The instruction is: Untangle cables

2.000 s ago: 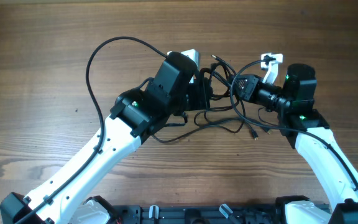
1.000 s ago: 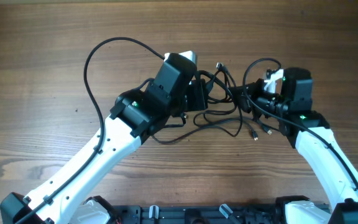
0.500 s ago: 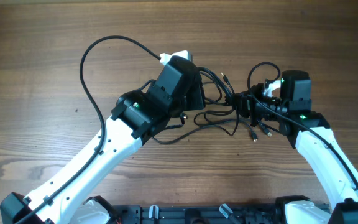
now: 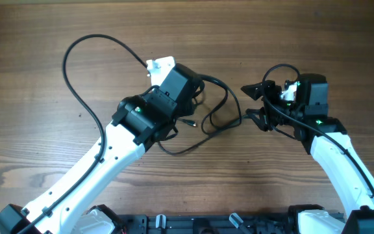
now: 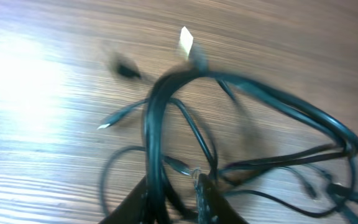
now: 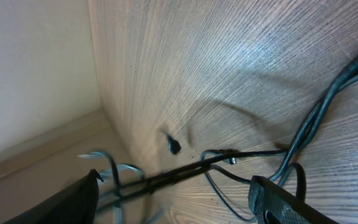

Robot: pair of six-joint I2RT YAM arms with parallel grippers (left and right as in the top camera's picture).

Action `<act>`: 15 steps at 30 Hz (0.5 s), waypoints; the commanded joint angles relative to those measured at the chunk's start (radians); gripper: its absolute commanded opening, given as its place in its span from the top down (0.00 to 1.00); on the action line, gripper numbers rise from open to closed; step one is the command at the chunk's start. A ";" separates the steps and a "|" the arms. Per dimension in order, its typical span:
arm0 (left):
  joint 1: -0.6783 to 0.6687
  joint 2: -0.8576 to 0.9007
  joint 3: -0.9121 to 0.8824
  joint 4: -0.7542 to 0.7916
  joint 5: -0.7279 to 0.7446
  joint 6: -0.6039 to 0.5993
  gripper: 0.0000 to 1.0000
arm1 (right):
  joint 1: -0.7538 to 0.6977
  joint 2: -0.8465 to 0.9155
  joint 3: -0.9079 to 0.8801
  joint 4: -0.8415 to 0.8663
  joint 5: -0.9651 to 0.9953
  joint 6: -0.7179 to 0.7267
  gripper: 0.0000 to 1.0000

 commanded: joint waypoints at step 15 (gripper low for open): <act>0.011 -0.026 0.008 -0.115 -0.115 -0.015 0.19 | -0.002 0.014 -0.008 0.005 0.017 -0.022 0.21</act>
